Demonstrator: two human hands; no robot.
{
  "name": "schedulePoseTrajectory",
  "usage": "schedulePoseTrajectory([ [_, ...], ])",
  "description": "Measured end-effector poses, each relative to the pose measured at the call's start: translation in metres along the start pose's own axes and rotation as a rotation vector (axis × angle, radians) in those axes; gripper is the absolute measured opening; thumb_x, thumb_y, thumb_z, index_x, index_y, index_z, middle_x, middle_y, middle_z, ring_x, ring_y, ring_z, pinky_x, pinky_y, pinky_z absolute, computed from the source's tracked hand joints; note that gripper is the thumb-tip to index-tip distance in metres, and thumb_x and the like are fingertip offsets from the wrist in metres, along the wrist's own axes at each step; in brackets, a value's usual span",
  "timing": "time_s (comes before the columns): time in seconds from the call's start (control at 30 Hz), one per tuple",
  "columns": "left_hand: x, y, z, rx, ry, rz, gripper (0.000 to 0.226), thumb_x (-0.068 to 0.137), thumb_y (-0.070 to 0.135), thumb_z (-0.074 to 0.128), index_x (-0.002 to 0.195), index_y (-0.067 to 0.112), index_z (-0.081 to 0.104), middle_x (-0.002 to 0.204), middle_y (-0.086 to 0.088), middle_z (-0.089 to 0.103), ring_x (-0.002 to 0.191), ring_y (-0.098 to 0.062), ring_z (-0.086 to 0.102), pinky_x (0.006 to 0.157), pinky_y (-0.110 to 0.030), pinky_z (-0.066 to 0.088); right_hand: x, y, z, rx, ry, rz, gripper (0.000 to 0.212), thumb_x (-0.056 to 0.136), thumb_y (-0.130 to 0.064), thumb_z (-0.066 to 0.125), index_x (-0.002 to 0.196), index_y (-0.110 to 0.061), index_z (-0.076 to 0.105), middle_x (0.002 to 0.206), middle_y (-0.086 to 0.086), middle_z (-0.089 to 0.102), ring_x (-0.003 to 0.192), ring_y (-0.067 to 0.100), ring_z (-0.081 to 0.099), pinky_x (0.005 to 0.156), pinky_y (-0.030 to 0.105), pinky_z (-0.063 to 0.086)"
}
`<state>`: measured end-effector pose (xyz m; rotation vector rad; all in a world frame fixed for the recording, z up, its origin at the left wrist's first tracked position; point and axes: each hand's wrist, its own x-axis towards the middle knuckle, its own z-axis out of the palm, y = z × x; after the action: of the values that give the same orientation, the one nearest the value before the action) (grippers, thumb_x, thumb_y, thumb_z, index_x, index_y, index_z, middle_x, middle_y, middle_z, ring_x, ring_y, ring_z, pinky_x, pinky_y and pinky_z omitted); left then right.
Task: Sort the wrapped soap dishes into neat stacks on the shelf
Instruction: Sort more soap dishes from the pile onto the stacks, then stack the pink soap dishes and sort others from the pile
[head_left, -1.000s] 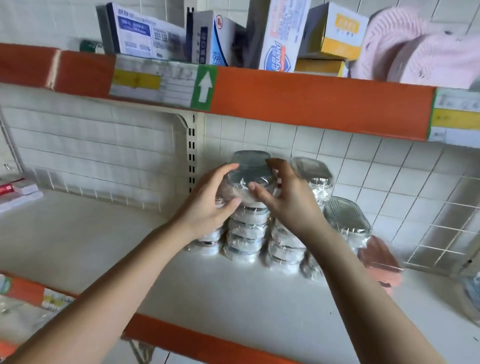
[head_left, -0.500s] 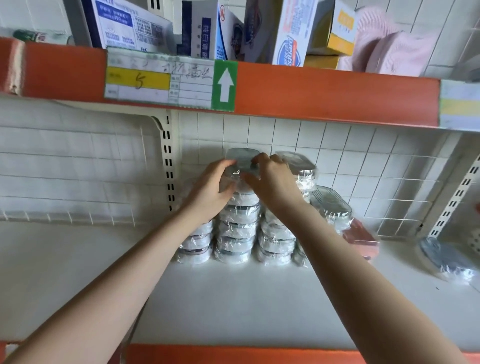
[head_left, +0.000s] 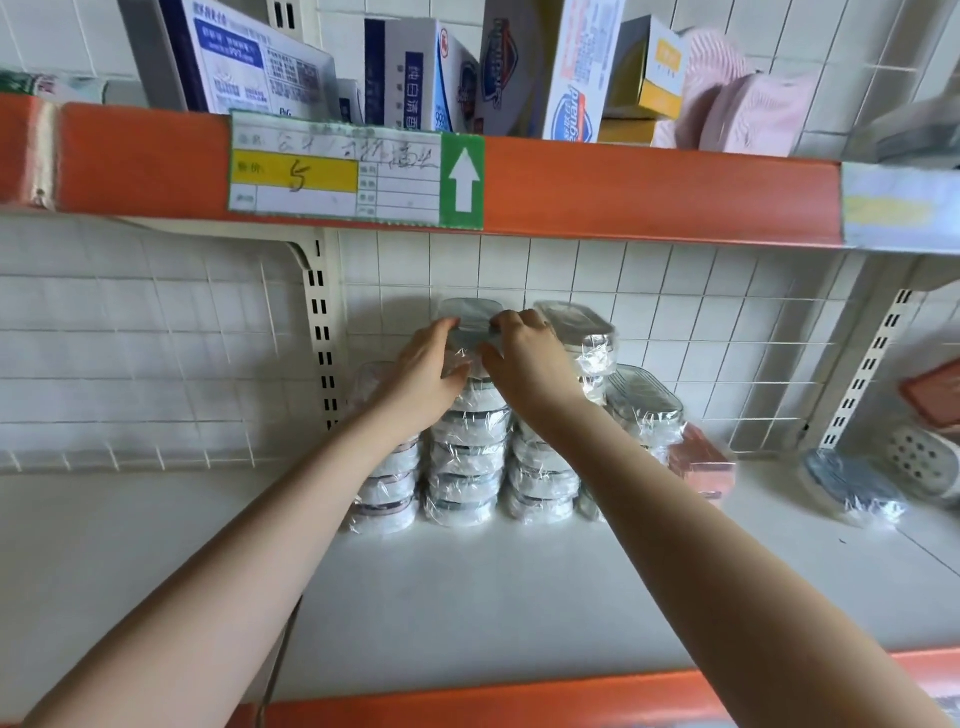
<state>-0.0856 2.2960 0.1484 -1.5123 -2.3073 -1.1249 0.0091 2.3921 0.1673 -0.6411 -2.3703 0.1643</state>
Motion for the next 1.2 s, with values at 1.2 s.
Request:
schedulePoseTrajectory([
  [1.2,-0.072,0.142,0.186,0.105,-0.518,0.289,0.027,0.091,0.026,0.046,0.116,0.027,0.057,0.117,0.006,0.064,0.108,-0.024,0.058,0.084,-0.031,0.045,-0.249,0.215,-0.071,-0.276,-0.104,0.598,0.03,0.095,-0.036,0.046,0.113,-0.015,0.057,0.113,0.005,0.064,0.104,0.027,0.058,0.078,0.034,0.047],
])
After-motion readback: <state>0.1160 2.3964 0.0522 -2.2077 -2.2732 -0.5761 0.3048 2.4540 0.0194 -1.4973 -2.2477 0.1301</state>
